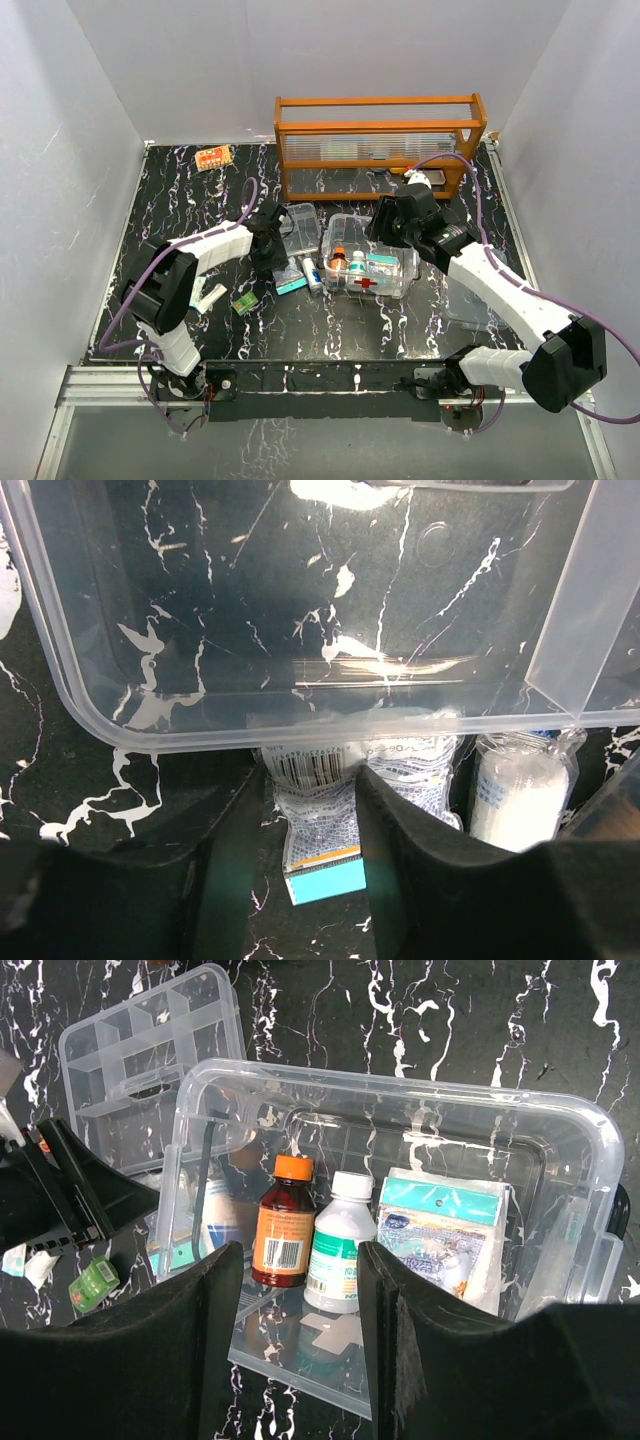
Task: Organize the medicine kit
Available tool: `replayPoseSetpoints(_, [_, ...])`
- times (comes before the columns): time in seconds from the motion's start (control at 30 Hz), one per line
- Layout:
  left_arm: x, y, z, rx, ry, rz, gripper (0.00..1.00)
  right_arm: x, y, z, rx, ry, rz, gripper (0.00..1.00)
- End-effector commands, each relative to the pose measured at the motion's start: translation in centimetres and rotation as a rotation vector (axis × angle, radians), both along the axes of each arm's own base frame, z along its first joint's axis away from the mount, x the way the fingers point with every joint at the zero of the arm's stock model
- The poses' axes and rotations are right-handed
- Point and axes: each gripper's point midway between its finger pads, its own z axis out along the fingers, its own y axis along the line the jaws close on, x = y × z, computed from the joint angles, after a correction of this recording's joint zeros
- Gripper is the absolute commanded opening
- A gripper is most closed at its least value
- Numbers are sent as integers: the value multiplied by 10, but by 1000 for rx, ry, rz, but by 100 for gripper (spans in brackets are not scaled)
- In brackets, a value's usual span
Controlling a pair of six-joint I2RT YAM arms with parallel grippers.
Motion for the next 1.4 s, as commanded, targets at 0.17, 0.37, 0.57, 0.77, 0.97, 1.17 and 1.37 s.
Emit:
replayPoseSetpoints(0.17, [-27,15,-25,69,71,10,15,-4,9,34,107,-101,41,47])
replayPoseSetpoints(0.37, [-24,18,-8,38,-31,-21,5,-18,32,47,195,-110,185,48])
replayPoseSetpoints(0.57, [-16,15,29,-21,-178,-82,3,-20,57,58,275,-135,312,51])
replayPoseSetpoints(0.77, [-4,6,84,-107,-361,-136,3,-25,86,69,373,-143,469,60])
replayPoseSetpoints(0.97, [2,-18,166,-278,-585,-247,4,-27,106,94,471,-201,520,68])
replayPoseSetpoints(1.17, [-2,-36,225,-405,-712,-327,5,-27,126,110,516,-229,536,72])
replayPoseSetpoints(1.37, [-9,-50,249,-492,-728,-378,5,-27,151,113,478,-247,554,70])
